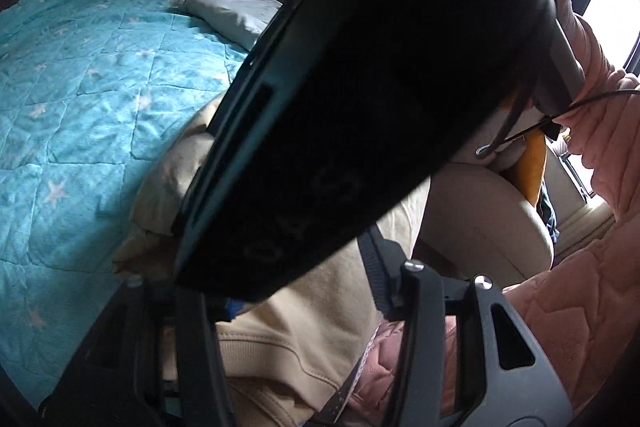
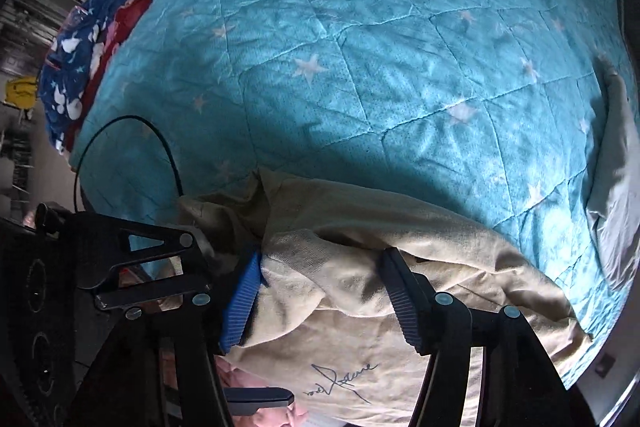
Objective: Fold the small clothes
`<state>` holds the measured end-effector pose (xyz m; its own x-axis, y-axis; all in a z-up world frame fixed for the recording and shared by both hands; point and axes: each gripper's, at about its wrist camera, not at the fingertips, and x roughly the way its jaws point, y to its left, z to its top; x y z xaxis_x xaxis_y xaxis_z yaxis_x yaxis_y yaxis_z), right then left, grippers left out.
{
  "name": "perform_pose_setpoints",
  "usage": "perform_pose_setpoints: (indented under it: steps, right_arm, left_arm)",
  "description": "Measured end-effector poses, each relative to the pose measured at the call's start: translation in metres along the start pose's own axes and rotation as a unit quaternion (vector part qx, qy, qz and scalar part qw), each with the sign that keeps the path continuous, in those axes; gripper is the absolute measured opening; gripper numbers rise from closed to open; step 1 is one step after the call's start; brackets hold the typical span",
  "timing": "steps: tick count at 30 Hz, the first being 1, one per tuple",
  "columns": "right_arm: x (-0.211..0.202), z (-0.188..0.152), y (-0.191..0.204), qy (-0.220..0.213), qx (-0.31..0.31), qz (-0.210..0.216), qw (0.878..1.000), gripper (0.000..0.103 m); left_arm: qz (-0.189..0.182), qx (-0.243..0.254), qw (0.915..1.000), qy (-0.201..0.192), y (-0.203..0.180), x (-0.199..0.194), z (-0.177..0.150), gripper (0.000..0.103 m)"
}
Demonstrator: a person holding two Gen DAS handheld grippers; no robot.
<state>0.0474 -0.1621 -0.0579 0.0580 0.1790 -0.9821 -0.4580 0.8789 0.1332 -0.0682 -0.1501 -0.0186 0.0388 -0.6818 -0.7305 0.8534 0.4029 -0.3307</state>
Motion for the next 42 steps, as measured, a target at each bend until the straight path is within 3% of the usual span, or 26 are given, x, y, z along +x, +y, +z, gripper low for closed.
perform_pose_setpoints:
  steps: [5,8,13,17,19,22,24,26,29,32,33,38,40,41,42]
  right_arm:
    - [0.012,0.005,0.017,0.008,-0.014,-0.061,0.998,0.063]
    - [0.022,0.006,0.023,0.005,-0.026,-0.099,0.995,0.022]
    - [0.001,-0.017,0.012,-0.048,0.003,-0.079,0.996,0.019]
    - [-0.014,-0.043,0.000,-0.074,0.037,-0.050,0.995,0.019]
    - [-0.018,-0.049,0.000,-0.081,0.047,-0.041,0.995,0.019]
    - [-0.022,-0.057,-0.001,-0.092,0.058,-0.033,0.994,0.019]
    - [-0.024,-0.063,-0.002,-0.096,0.063,-0.028,0.993,0.019]
    - [-0.024,-0.067,-0.002,-0.097,0.066,-0.025,0.993,0.019]
    - [-0.024,-0.070,-0.004,-0.098,0.071,-0.018,0.992,0.019]
    - [-0.024,-0.070,-0.007,-0.103,0.078,-0.010,0.991,0.019]
    - [-0.025,-0.069,-0.008,-0.106,0.081,-0.007,0.991,0.019]
    - [-0.037,-0.070,-0.014,-0.132,0.095,0.008,0.987,0.019]
    - [-0.045,-0.069,-0.018,-0.150,0.103,0.019,0.983,0.019]
    - [-0.051,-0.068,-0.021,-0.164,0.106,0.025,0.980,0.019]
    - [-0.056,-0.066,-0.023,-0.175,0.109,0.031,0.978,0.019]
  left_arm:
    - [0.003,-0.003,1.0000,-0.008,0.004,-0.008,-0.001,0.050]
    - [0.012,-0.012,0.9997,-0.017,0.013,-0.022,-0.004,0.050]
    - [0.067,-0.047,0.9963,-0.025,0.049,-0.059,-0.010,0.051]
    - [0.103,-0.058,0.9930,-0.005,0.075,-0.060,0.001,0.051]
    - [0.123,-0.038,0.9916,0.013,0.079,-0.050,0.004,0.051]
    - [0.143,0.020,0.9870,0.070,0.077,-0.023,0.003,0.051]
    - [0.130,0.045,0.9854,0.100,0.070,-0.010,0.000,0.048]
    - [0.123,0.074,0.9842,0.104,0.060,-0.003,0.000,0.048]
    - [0.144,0.090,0.9808,0.095,0.057,0.006,0.008,0.043]
    - [0.135,0.048,0.9857,0.089,0.077,0.012,0.022,0.009]
    - [0.131,0.031,0.9876,0.081,0.084,0.012,0.026,0.008]
    - [0.124,0.045,0.9912,0.011,0.072,-0.020,0.056,0.008]
    - [0.140,0.044,0.9890,-0.017,0.073,-0.035,0.071,0.008]
    - [0.154,0.039,0.9869,-0.029,0.076,-0.039,0.075,0.003]
    - [0.185,0.026,0.9810,-0.052,0.086,-0.048,0.080,0.003]
